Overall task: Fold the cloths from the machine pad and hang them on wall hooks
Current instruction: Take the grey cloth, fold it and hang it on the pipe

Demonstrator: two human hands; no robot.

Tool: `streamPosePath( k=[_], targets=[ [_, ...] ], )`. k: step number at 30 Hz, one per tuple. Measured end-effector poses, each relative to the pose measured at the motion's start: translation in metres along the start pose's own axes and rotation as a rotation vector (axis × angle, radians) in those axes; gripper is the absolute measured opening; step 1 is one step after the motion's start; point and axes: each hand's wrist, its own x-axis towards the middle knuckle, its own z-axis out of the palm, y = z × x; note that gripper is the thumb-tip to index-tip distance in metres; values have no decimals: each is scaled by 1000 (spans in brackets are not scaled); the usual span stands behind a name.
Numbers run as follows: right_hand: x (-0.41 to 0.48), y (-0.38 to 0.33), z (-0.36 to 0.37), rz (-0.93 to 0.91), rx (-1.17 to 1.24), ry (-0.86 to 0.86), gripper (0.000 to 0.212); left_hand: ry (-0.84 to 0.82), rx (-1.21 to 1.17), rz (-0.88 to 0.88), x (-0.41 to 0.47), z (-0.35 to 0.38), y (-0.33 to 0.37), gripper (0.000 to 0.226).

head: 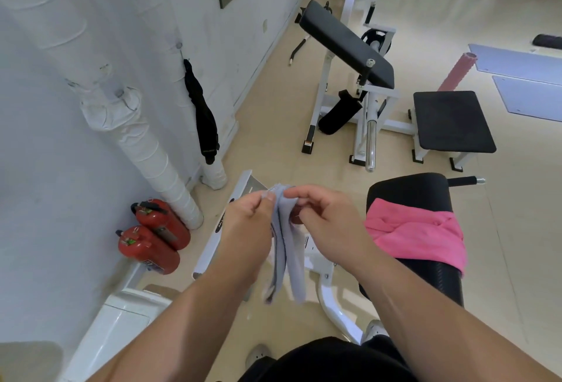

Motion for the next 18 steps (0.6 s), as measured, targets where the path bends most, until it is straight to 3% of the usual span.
streamPosePath(
  k=[6,11,18],
  targets=[
    [9,9,-5,-94,-137,33,24,-107,23,-27,-6,2,-3,32],
    [20,16,-10,-310,-367,-85,5,-153,93,-44,2,-10,-7,34],
    [33,8,-13,-546,-588,-258,12,-330,365,20,10,-28,1,30]
  ],
)
